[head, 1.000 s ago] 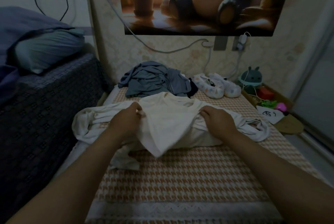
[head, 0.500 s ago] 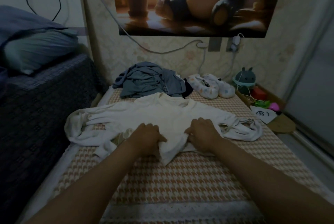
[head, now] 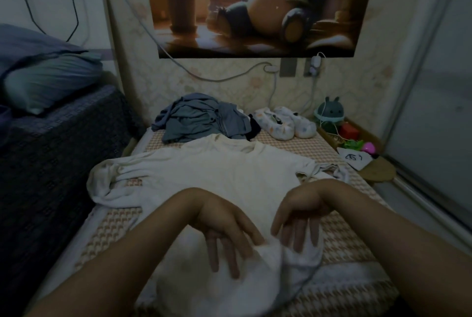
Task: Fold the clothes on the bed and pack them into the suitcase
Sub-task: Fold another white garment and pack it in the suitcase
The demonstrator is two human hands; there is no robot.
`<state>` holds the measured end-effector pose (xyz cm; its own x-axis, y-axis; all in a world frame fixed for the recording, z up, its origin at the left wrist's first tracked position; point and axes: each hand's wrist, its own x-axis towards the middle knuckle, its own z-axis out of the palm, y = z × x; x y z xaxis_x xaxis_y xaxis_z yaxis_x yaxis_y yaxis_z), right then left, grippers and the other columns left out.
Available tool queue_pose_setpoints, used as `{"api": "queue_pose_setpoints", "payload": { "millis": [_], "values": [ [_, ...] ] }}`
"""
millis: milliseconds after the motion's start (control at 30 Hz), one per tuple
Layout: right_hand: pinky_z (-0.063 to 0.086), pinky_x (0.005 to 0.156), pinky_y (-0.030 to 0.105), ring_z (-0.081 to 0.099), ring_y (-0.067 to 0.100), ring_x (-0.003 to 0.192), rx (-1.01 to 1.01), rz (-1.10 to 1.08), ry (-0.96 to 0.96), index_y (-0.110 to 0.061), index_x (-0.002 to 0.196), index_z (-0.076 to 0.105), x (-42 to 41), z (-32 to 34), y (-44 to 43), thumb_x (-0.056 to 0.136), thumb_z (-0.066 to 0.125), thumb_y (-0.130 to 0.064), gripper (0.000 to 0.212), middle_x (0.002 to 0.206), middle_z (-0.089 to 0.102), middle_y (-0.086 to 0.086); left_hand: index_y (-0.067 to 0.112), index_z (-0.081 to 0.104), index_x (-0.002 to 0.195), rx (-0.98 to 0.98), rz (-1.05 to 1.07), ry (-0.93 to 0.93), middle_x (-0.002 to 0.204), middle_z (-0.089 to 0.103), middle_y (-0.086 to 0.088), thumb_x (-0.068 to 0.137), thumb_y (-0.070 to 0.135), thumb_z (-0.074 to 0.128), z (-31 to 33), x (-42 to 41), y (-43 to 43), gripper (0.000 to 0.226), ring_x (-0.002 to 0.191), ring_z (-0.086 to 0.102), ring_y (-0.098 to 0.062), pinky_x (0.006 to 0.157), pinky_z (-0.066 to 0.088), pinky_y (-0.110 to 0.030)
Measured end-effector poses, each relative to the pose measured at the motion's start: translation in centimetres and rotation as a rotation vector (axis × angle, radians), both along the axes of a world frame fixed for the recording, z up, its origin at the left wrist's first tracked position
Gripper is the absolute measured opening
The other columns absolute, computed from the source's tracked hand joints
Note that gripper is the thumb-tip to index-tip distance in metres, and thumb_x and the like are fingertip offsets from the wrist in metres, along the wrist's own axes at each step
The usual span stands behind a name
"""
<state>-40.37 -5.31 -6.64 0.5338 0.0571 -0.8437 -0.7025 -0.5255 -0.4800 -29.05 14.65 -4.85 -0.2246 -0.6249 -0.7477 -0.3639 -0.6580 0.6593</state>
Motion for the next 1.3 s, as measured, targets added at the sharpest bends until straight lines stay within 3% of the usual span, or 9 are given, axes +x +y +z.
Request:
{"api": "queue_pose_setpoints", "payload": {
  "millis": [100,200,400,500,567,667,967,1067,1300],
  "values": [
    [0.052,0.061,0.028,0.072,0.026,0.076,-0.347,-0.175,-0.318,-0.016,0.111,0.065,-1.1,-0.6,-1.7,0.096,0.044,-0.020,0.027,0.095,0.074,0.005,0.015,0.058,0.129,-0.200,0.120,-0.065,0.123,0.066,-0.009,0.097,0.016,0.054,-0.9,-0.4,-1.0,0.032,0.101,0.068,-0.025,0.082,0.057,-0.039],
    [0.045,0.054,0.013,0.063,0.016,0.077,-0.733,-0.181,-0.532,-0.016,0.108,0.067,-1.4,-2.6,-4.4,0.095,0.048,-0.019,0.023,0.097,0.068,0.003,0.024,0.068,0.115,-0.572,0.309,-0.511,0.113,0.069,0.003,0.094,0.023,0.058,-3.4,0.3,-2.7,0.022,0.102,0.066,-0.016,0.087,0.053,-0.030],
    [0.022,0.118,0.040,0.020,0.029,0.145,-0.887,0.013,-0.454,-0.031,0.148,0.034,-0.1,-6.7,-7.0,0.094,0.045,-0.025,0.055,0.159,0.016,0.007,0.043,0.015,0.150,-0.585,-0.009,-0.941,0.161,0.013,0.005,0.090,0.060,0.049,-8.8,-0.1,-7.5,0.071,0.146,0.013,-0.019,0.119,0.018,-0.043],
    [0.040,0.104,0.037,0.050,0.023,0.122,-1.071,0.015,-0.577,-0.021,0.124,0.059,1.0,-7.2,-8.4,0.096,0.042,-0.021,0.033,0.136,0.053,0.005,0.030,0.055,0.130,-0.590,-0.021,-1.063,0.135,0.052,-0.006,0.095,0.055,0.037,-10.1,0.2,-10.7,0.046,0.125,0.047,-0.028,0.103,0.040,-0.040],
    [0.045,0.081,0.032,0.058,0.024,0.100,-1.273,-0.029,-0.742,-0.015,0.103,0.064,1.9,-7.1,-9.8,0.096,0.042,-0.023,0.025,0.112,0.064,0.006,0.014,0.067,0.095,-0.645,0.074,-1.099,0.104,0.064,-0.006,0.099,0.045,0.037,-9.8,1.2,-13.1,0.043,0.098,0.059,-0.025,0.083,0.045,-0.033],
    [0.039,0.084,0.036,0.049,0.027,0.105,-1.295,-0.206,-0.882,-0.015,0.106,0.060,3.3,-7.1,-12.8,0.095,0.046,-0.033,0.025,0.112,0.054,0.008,0.017,0.060,0.079,-0.640,0.089,-1.158,0.092,0.062,-0.001,0.097,0.037,0.044,-9.6,3.5,-16.7,0.031,0.084,0.055,-0.020,0.073,0.041,-0.028],
    [0.018,0.112,0.052,0.038,0.034,0.131,-1.167,-0.258,-0.631,-0.027,0.153,0.016,7.4,-10.9,-19.2,0.100,0.030,-0.047,0.058,0.146,0.040,0.013,0.004,0.024,0.148,-0.593,0.272,-1.266,0.154,0.027,-0.010,0.102,0.014,0.035,-12.7,13.4,-25.1,0.049,0.141,0.030,-0.025,0.114,0.025,-0.034],
    [0.017,0.116,0.048,0.041,0.027,0.131,-1.057,-0.181,-0.611,-0.026,0.142,0.041,8.6,-10.5,-20.6,0.099,0.039,-0.041,0.046,0.145,0.044,0.003,0.004,0.024,0.148,-0.544,0.368,-1.237,0.150,0.032,-0.014,0.102,0.022,0.035,-13.3,16.5,-26.9,0.051,0.138,0.032,-0.031,0.113,0.028,-0.039],
    [0.027,0.103,0.044,0.053,0.028,0.103,-1.626,-0.100,-0.668,-0.022,0.100,0.065,7.7,-10.1,-23.8,0.085,0.058,-0.036,0.022,0.106,0.060,0.005,0.006,0.059,0.105,-0.670,0.639,-1.228,0.109,0.059,-0.012,0.096,0.021,0.048,-11.4,18.8,-30.2,0.021,0.101,0.057,-0.031,0.076,0.042,-0.034]
  ]
}}
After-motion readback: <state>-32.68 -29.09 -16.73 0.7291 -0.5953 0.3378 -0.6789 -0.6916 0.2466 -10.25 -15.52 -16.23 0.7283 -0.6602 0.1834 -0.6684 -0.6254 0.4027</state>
